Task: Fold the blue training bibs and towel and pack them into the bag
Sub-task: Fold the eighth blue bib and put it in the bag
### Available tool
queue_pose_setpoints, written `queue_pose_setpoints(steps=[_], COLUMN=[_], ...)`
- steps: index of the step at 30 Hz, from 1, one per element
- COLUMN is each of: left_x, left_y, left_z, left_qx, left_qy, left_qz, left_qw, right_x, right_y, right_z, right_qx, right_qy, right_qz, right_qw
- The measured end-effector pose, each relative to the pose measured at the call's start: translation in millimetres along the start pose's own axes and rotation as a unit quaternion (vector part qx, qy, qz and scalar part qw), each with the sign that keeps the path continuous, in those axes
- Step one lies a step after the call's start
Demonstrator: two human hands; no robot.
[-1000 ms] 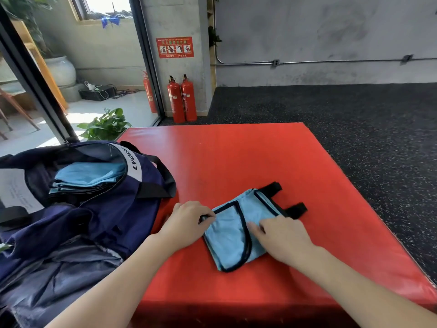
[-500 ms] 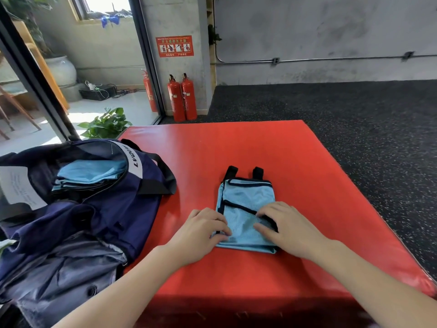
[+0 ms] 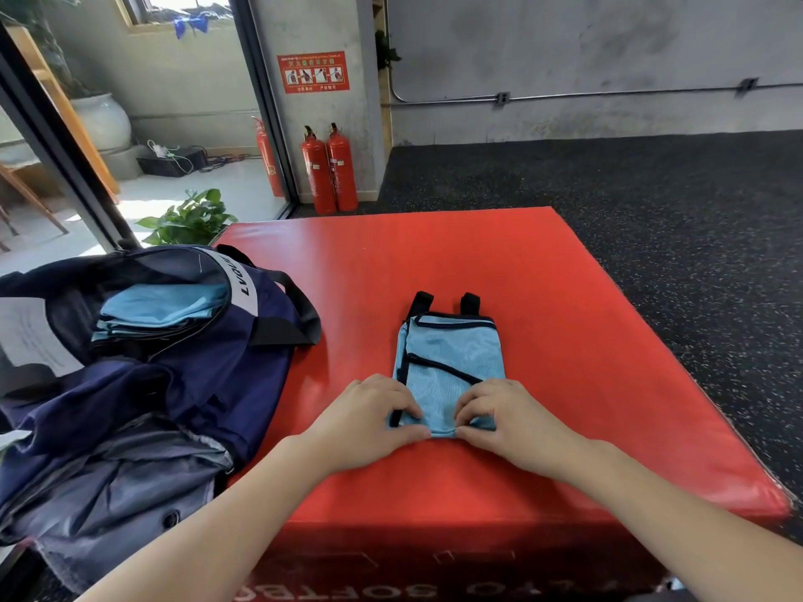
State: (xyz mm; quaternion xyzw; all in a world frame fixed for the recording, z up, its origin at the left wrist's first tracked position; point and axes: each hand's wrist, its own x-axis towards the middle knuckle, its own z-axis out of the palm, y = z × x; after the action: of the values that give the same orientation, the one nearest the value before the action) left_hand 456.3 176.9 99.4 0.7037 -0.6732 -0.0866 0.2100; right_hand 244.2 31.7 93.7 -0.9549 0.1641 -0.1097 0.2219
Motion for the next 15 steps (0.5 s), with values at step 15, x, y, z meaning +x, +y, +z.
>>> queue_pose_setpoints(steps=[15], left_x=[2.8], left_y=[9.9], left_z=[-3.7], left_qx=[-0.072], left_qy=[0.052], left_qz=[-0.086], left_qw=[0.992], right_x=[-12.4], right_y=[-6.5], right_z=[-17.0], right_qx=[-0.006], right_qy=[0.021], right_qz=[0.086], right_qw=[0.996])
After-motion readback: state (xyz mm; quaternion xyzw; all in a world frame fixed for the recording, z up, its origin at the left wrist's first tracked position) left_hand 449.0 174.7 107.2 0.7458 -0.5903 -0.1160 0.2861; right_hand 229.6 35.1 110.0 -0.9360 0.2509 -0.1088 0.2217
